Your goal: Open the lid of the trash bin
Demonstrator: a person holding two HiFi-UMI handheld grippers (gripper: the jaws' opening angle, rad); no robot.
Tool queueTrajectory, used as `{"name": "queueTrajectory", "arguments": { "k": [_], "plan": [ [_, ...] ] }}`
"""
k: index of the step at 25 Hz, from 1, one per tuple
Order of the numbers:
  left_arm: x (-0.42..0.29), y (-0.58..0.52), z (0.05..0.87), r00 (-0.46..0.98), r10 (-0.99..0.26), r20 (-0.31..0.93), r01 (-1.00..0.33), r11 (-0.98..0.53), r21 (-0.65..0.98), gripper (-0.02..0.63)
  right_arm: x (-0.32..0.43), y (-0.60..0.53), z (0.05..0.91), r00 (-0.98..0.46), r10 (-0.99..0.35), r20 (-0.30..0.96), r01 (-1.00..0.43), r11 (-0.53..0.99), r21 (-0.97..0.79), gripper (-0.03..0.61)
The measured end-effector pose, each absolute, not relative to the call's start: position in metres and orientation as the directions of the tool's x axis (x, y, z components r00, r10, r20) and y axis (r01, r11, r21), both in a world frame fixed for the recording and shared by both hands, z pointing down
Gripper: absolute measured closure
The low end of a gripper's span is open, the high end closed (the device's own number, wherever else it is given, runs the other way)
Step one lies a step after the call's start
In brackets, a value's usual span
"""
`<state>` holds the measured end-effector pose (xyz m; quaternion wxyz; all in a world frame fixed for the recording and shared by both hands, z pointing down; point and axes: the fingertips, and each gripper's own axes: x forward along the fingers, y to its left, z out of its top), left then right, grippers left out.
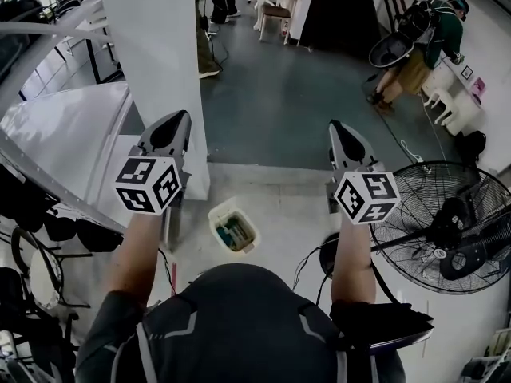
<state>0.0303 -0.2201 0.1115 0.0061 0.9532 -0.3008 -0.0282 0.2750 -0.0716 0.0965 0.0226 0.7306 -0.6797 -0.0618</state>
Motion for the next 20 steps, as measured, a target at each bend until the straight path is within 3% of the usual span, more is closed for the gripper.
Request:
{"name": "queueTrajectory", "arguments": {
  "k": [20],
  "plan": [
    [0.028,-0.223,0.115,0.818,-0.572,-0.063,-0.57,-0.82,0.042,0.606,0.273,-0.082,0.098,0.063,-0.996,-0.059,-0.993,-0.068,0.098,0.554]
  ]
}}
